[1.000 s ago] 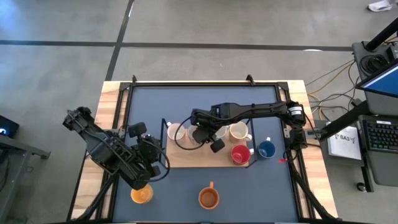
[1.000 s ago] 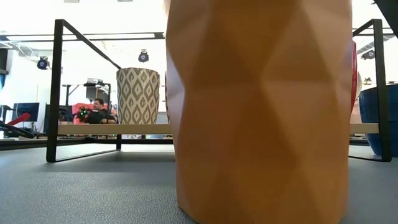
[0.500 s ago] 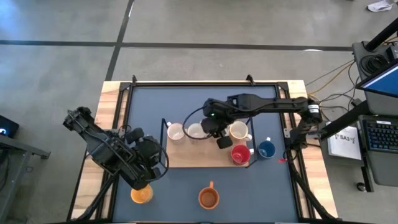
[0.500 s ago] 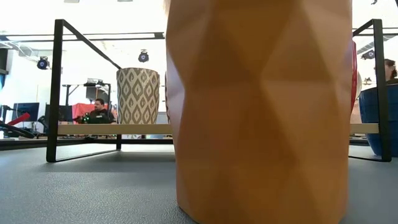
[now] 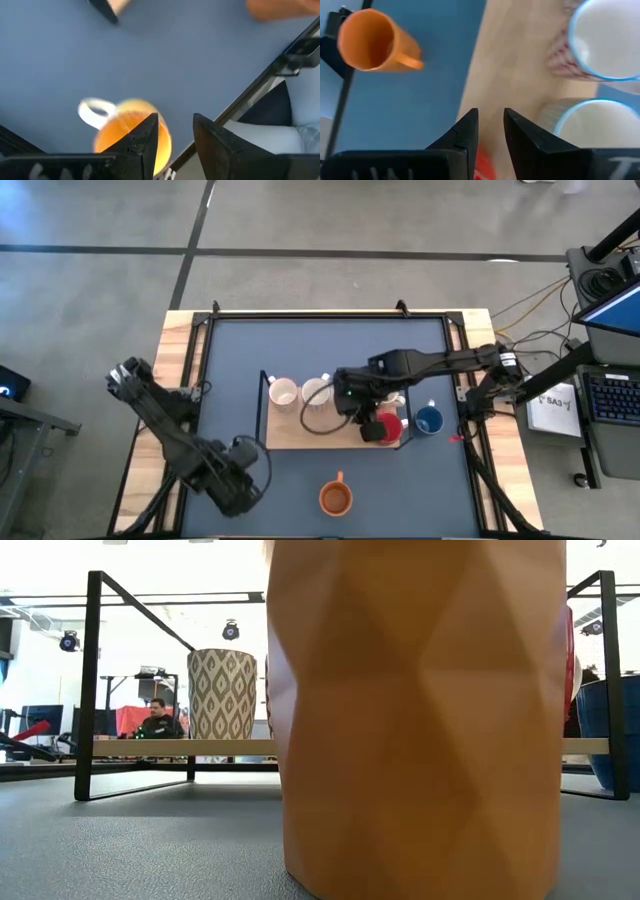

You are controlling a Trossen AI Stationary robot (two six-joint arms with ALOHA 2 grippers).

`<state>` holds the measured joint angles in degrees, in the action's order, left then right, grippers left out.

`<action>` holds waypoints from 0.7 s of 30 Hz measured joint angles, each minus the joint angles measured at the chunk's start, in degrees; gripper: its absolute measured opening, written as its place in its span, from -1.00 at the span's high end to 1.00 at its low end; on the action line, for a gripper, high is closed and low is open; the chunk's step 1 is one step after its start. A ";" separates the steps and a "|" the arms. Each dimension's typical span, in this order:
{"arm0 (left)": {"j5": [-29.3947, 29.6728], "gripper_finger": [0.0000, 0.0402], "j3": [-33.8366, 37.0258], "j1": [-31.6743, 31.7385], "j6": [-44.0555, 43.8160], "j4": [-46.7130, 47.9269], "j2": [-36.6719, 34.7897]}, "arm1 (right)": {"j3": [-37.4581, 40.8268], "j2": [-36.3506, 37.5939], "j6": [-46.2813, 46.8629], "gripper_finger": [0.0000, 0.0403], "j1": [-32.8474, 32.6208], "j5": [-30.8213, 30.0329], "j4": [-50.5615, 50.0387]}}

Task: Place coffee mugs
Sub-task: Put the yellow mug on the shelf

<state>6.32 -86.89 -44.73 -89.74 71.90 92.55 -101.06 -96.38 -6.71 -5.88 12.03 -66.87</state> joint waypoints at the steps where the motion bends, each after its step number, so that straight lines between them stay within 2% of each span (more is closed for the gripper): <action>1: -0.37 0.48 0.51 -0.90 -1.42 -0.93 0.71 | 0.00 0.00 0.79 0.56 -0.71 -0.01 0.02; 6: -1.45 0.48 0.85 -4.47 -7.88 -1.86 4.75 | 0.09 -0.12 3.90 0.47 -4.18 -0.41 -0.09; 11: -6.82 0.48 0.85 -5.45 -8.35 -2.10 8.10 | 0.24 -0.15 6.93 0.42 -7.07 -4.99 -0.20; 21: -7.30 0.48 1.39 -5.60 -7.62 -3.87 9.90 | 0.31 -0.15 6.88 0.42 -9.25 -6.01 -0.61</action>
<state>-0.97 -85.50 -50.33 -97.35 68.03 102.45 -100.75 -96.53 0.17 -15.14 6.02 -67.48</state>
